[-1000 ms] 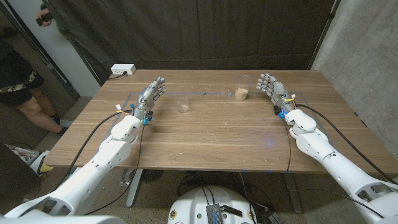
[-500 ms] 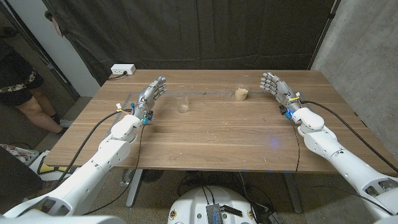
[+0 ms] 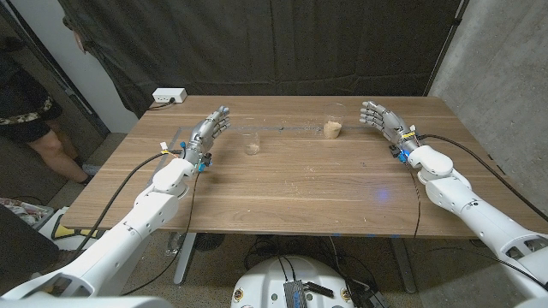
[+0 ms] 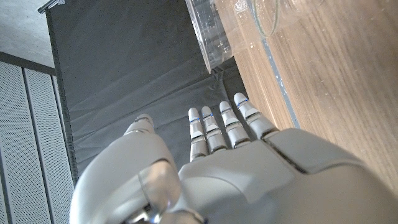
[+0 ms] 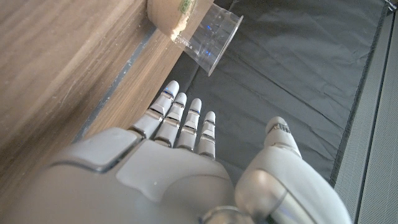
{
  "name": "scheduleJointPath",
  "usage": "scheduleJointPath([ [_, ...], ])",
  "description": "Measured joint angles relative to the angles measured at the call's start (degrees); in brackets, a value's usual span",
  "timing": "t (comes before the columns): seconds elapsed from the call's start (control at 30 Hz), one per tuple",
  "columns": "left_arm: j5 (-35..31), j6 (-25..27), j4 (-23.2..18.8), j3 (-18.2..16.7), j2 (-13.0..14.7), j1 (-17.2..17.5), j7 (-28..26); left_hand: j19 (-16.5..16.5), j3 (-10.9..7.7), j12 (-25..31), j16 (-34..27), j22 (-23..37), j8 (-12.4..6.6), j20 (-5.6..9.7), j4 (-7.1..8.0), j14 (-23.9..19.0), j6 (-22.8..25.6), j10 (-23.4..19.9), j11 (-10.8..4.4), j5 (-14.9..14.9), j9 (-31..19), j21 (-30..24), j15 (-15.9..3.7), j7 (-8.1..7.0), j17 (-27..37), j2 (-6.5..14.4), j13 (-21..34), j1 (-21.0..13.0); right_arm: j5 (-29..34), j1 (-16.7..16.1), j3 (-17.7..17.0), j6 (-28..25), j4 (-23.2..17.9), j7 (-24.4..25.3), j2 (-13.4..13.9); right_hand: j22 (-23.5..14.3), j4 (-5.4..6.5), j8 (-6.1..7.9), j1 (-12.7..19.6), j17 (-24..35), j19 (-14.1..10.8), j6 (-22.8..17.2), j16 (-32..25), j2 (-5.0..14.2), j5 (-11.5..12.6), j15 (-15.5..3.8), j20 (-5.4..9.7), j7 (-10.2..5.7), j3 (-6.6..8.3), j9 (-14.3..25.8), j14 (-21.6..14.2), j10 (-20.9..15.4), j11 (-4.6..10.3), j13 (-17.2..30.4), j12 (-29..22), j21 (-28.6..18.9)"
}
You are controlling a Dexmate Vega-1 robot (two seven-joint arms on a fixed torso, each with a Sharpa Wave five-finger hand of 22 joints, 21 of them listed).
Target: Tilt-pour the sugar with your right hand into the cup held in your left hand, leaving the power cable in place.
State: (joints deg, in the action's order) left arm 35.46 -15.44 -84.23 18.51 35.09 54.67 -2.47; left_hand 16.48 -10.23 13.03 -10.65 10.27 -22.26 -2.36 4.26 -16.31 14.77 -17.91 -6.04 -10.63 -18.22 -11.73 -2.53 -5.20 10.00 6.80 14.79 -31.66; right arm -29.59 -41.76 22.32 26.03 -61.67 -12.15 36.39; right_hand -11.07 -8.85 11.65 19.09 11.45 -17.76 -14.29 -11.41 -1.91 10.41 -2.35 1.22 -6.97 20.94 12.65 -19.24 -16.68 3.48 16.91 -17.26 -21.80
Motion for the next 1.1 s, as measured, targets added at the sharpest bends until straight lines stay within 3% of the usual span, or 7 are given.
scheduleJointPath([
  [0.33,-0.67,-0.41,-0.06,0.17,-0.07,0.10,-0.11,0.31,0.00,0.00,0.00,0.00,-0.25,0.31,0.00,-0.30,0.70,-0.29,0.13,0.00,0.00,0.00,0.28,0.08,0.00,0.00,0.00,0.00,3.16,1.22,0.87,2.98,2.96,-0.13,1.16,0.00,0.00,-0.23,-0.19,0.00,0.00,0.86,0.14,-0.40,0.00,0.00,0.00,-0.42,0.00,0.00,1.44,1.28,0.41,0.00,0.53,0.23],
  [0.47,-1.15,-0.94,0.19,0.40,-0.13,-0.04,0.11,0.30,0.00,0.00,0.00,0.00,-0.25,0.31,0.00,-0.29,0.70,-0.40,0.23,0.00,0.00,0.00,0.28,0.08,0.00,0.00,0.00,0.00,5.02,2.08,1.41,5.02,5.20,0.23,1.63,0.01,0.15,-0.66,0.03,0.15,0.82,3.33,0.71,-0.64,0.00,0.04,-0.82,-0.59,-0.15,0.00,3.48,3.30,0.42,-0.01,1.25,0.97],
  [0.7,-1.20,-1.02,0.25,0.69,-0.26,0.14,0.12,0.30,-0.16,0.00,0.00,-0.01,-0.25,0.30,-0.16,-0.61,0.70,-0.48,0.32,0.00,0.00,0.00,0.16,0.09,0.00,0.00,-0.01,0.00,8.43,2.08,1.41,8.74,5.20,1.32,1.63,0.15,-0.01,-1.07,0.42,-0.01,2.27,7.50,1.06,-2.36,0.69,0.00,-1.21,-0.10,-0.32,-0.06,6.96,7.34,0.28,0.27,2.67,2.16],
  [0.73,-2.35,-2.03,0.13,0.72,-0.27,0.32,-0.28,0.30,-0.16,0.00,0.00,-0.01,-0.25,0.30,-0.16,-0.69,0.70,-0.48,0.32,0.00,0.01,0.00,0.08,0.09,-0.01,0.00,-0.01,0.00,9.05,4.34,2.73,9.49,10.25,1.56,1.97,0.16,-0.01,-1.07,0.66,-0.01,2.27,7.78,1.06,-2.60,0.89,0.21,-1.21,-0.21,-0.32,-0.11,7.17,7.52,0.13,0.27,2.67,2.16],
  [0.83,-2.35,-2.03,-0.28,0.76,-0.27,0.63,-0.28,0.30,-0.16,0.00,0.00,0.19,-0.25,0.30,-0.16,-0.70,0.70,-0.48,0.32,0.00,0.01,0.00,0.08,0.09,-0.01,0.00,-0.01,0.00,10.04,4.34,2.73,10.95,10.25,1.93,1.97,0.15,-0.03,-1.07,0.87,-0.01,2.57,8.08,1.06,-2.82,0.90,0.01,-1.51,0.10,-0.34,-0.15,7.57,7.79,0.41,0.26,2.67,2.16],
  [0.87,-2.35,-2.03,-0.54,0.77,-0.27,0.83,-0.28,0.30,-0.16,0.00,0.00,0.28,-0.25,0.30,-0.16,-0.69,0.70,-0.48,0.32,0.00,0.01,0.00,0.08,0.09,-0.01,0.00,-0.01,0.00,10.73,5.63,3.50,11.84,13.13,2.18,1.87,0.15,-0.18,-1.06,0.87,-0.01,2.58,8.19,1.06,-2.82,0.90,0.01,-1.51,-0.01,-0.48,-0.15,7.57,7.79,0.41,0.27,2.67,2.16],
  [1.1,-3.90,-2.26,-1.99,0.93,-0.14,1.71,-2.19,0.30,-0.16,0.00,0.00,0.30,-0.25,0.30,-0.16,-0.69,1.01,-0.58,0.21,0.00,0.01,0.00,0.08,-0.22,-0.01,0.00,-0.01,0.00,13.05,7.48,4.79,15.25,17.55,3.01,1.53,0.15,-0.25,-1.06,1.09,0.00,2.97,8.91,1.06,-3.04,0.90,0.02,-1.12,-0.28,-0.55,-0.14,8.17,8.35,0.56,0.26,2.78,2.55],
])
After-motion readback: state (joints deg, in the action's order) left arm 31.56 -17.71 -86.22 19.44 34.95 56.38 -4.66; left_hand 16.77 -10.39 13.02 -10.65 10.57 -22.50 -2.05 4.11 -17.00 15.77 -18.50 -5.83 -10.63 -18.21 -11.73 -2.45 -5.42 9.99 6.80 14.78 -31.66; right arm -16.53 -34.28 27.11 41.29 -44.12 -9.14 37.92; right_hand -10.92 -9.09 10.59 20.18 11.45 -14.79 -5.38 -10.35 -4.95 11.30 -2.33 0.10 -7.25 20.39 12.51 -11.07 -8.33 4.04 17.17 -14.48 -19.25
